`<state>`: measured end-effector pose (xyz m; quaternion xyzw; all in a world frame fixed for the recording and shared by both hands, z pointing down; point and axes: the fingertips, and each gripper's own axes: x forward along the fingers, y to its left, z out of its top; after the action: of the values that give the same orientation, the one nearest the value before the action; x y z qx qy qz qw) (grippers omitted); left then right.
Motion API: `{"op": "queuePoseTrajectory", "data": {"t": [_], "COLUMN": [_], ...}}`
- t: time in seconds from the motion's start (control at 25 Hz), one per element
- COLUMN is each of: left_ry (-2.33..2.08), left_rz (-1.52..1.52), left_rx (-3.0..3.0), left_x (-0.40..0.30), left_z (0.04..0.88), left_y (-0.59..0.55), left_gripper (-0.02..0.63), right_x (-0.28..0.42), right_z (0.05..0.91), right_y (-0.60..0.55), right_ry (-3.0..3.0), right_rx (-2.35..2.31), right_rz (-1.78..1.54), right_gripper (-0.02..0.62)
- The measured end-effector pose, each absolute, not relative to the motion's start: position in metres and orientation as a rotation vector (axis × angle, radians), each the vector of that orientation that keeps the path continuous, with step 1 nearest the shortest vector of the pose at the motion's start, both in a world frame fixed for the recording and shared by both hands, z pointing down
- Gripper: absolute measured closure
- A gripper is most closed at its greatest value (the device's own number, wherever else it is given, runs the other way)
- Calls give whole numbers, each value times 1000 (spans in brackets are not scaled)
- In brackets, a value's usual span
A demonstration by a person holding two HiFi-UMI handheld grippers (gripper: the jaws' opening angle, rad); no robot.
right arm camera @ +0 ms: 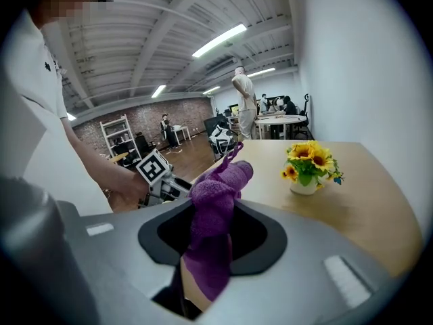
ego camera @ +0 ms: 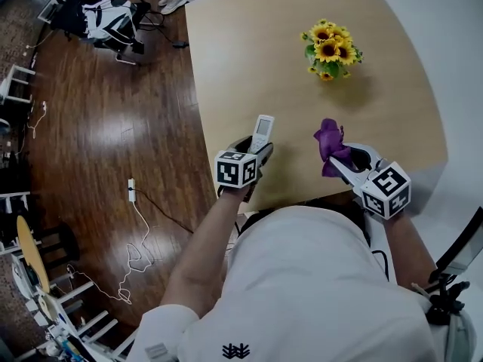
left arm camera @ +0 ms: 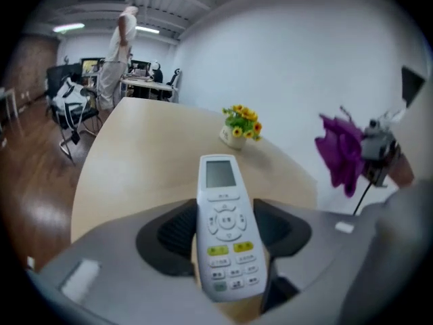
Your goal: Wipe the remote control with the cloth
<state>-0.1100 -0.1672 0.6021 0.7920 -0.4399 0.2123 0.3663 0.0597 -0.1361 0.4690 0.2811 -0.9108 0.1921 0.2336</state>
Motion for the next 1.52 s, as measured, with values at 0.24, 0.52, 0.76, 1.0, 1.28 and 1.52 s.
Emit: {"op": "queuePoseTrajectory", "data": {"t": [0.24,0.52,0.76,1.0,1.28,1.52], "left_ry": [-899,-525,-355,-231,-150,-99], "left_rz": [-88,-656,-799,-806,-797,-758], "left_rx": [2026,1863,1839,1846,1877,1928], "left_x": [-91,-93,-92,-84,-78,-70], "left_z": [508,413,377,363,348,343], "left_y": [-169,-161,-157,-136,-117,-108], "left_gripper": [325,325,325,325,325,325], "right_x": [47,3,-55,-75,-59,-50], "right_z": [445,365,328,334,328,330], "right_y": [-144,-147,-93,-64,-106,-150], "right_ry": [-2571,-2780,-2897,-2910,-2911,-2907], "right_rx": [764,646,255,18,214,347], "right_rz": [472,300,124,-37,101,-6], "right_gripper": [471,471,471,471,471,471]}}
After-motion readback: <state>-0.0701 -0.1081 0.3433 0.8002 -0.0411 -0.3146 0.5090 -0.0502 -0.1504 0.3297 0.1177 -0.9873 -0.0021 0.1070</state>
